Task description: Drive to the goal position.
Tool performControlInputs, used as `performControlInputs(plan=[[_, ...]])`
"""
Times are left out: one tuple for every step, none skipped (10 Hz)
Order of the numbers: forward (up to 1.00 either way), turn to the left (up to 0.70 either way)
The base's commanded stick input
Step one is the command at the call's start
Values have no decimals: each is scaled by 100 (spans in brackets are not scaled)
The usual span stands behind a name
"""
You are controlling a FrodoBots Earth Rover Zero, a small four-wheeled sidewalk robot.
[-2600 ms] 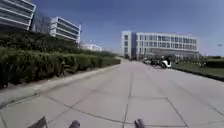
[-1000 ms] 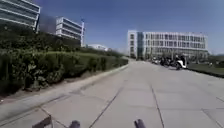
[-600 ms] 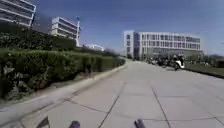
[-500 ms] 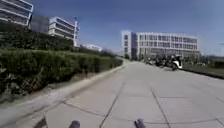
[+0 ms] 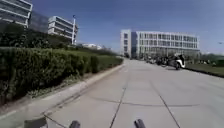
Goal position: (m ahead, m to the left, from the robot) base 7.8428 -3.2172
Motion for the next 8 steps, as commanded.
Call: performControlInputs(plan=[[0, -57], [0, -70], [0, -70], [0, -70], [0, -70], [0, -70], [0, -70], [0, -70]])
